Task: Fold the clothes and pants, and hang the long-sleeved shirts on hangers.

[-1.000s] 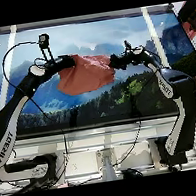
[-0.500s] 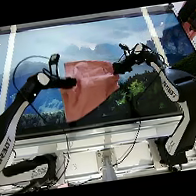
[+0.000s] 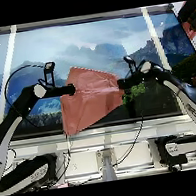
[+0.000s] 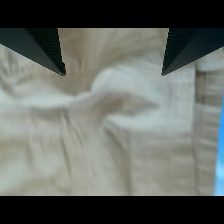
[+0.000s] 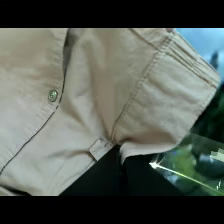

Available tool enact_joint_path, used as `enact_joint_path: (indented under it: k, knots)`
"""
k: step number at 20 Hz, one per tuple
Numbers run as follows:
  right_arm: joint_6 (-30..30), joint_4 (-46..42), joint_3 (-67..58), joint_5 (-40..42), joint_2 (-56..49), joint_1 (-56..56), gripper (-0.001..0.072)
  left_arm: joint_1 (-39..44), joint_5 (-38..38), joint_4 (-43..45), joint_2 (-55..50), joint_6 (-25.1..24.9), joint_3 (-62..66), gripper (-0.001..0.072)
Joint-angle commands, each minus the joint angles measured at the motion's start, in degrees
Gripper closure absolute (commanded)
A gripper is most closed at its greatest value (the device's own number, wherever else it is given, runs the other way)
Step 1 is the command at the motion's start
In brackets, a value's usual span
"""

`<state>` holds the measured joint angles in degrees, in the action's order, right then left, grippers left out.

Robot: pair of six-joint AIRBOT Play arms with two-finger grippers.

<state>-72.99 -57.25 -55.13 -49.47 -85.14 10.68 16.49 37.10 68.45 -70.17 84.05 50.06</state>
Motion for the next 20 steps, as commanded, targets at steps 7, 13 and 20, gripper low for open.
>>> enact_joint_path:
  k: [7,13,20]
  knots:
    - [2.2,1.6,8.8,2.5,6.6,0.2,0.0692,-6.8,-9.4,-2.1,-6.1,3.4,-0.2,0.0013]
    - [2.2,1.6,8.8,1.0,6.6,0.2,0.0692,-8.8,-1.2,-7.2,-10.3,-6.3,3.5,0.0013]
    - [8.3,1.6,10.8,-4.4,6.8,0.2,0.0692,-9.3,7.4,-21.2,-22.2,-20.3,16.2,0.0014]
